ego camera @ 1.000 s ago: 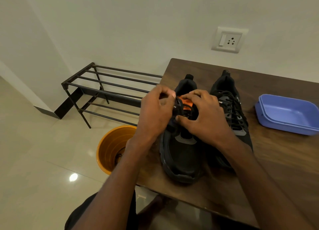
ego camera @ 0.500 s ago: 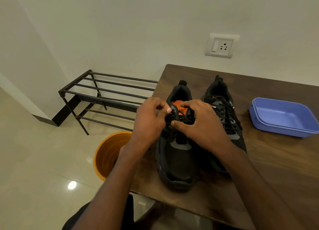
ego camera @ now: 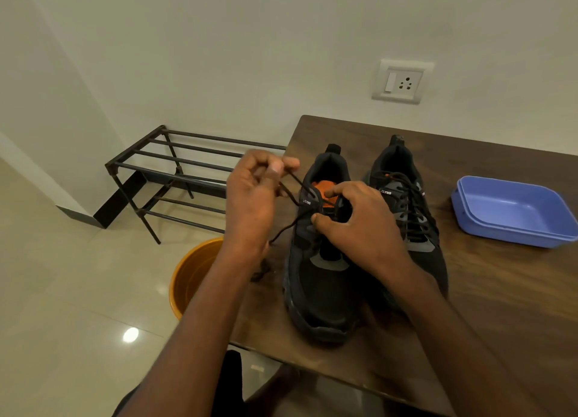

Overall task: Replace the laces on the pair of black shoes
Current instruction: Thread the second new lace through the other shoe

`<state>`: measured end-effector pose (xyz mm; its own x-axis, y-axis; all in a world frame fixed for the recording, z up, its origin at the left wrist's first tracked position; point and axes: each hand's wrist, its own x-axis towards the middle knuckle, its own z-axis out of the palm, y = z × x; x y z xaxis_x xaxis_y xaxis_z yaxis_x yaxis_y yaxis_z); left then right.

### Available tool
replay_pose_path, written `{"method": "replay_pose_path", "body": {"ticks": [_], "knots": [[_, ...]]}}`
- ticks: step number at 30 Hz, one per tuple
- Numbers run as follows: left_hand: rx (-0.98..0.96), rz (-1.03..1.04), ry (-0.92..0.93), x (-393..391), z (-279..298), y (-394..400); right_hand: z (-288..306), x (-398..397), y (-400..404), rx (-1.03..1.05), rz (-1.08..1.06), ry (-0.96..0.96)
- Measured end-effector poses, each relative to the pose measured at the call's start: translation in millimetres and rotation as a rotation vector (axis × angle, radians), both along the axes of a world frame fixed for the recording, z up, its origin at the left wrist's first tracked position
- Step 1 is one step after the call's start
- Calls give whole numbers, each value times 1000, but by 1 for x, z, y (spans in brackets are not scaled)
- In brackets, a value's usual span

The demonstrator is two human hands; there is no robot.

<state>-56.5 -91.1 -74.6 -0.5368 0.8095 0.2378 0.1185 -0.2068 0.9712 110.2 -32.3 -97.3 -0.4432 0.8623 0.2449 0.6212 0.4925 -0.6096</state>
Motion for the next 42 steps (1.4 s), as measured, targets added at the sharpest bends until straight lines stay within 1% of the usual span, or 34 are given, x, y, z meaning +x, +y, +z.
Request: {"method": "replay_pose_path", "body": {"ticks": [1, 2, 4, 7, 8, 10, 12, 13, 16, 17, 19, 20, 22, 24, 26, 27, 28, 29, 31, 33, 34, 36, 37, 38, 39, 40, 41, 42], "knots": [[23, -20, -93, -2, 0, -1, 0, -1, -1, -4, -3, 10], [14, -31, -117, -1, -1, -1, 0, -3, -2, -2, -8, 13], [-51, -19, -51, 1, -4, 1, 0, -5, -3, 0, -24, -3], [-84, 5, -42, 1, -7, 3, 2, -4, -6, 9, -47, -20], [-96, 16, -33, -1, -7, 3, 4, -3, -9, 30, -54, -12], [-123, 41, 7, -7, -6, 1, 9, -4, -17, 158, -54, -21], [-165, 70, 113, -13, -6, -1, 15, -8, -26, 282, -30, -91], [-196, 73, 206, -16, -7, -2, 18, -11, -30, 295, -15, -151], [-341, 6, 522, -22, -6, -8, 19, -20, -38, 237, -9, -329], [-403, 3, 624, -22, -6, -9, 18, -21, -38, 230, -9, -343], [-492, 66, 794, -22, -4, -11, 20, -24, -38, 209, -19, -305], [-509, 91, 826, -22, -2, -11, 22, -24, -37, 204, -34, -278], [-540, 93, 826, -22, -2, -11, 27, -24, -38, 197, -56, -240], [-600, 77, 815, -20, -2, -11, 34, -24, -41, 172, -63, -239], [-619, 69, 793, -19, -4, -11, 35, -23, -40, 123, -63, -248], [-613, 58, 768, -18, -4, -11, 33, -21, -38, 86, -65, -225], [-605, 41, 736, -19, -5, -12, 33, -20, -37, 24, -68, -155], [-599, 17, 696, -19, -6, -12, 33, -16, -35, -82, -76, -41], [-611, -27, 638, -19, -5, -13, 41, -7, -31, -425, -79, 297], [-641, -52, 643, -18, -3, -15, 53, 6, -28, -768, -24, 582], [-652, -55, 667, -17, -3, -15, 59, 16, -27, -887, 16, 711], [-618, -38, 698, -16, -3, -15, 70, 32, -24, -1001, 70, 978], [-550, -10, 696, -15, -2, -15, 73, 38, -22, -1010, 88, 1085], [-437, 22, 681, -14, 1, -14, 77, 42, -22, -976, 108, 1131], [-296, 36, 649, -8, 7, -14, 79, 47, -22, -897, 120, 1096], [-158, 11, 584, -1, 15, -15, 81, 49, -23, -802, 142, 999], [-47, -60, 490, 10, 25, -15, 84, 52, -25, -711, 174, 882], [19, -154, 388, 20, 32, -16, 85, 53, -26, -649, 221, 768]]}}
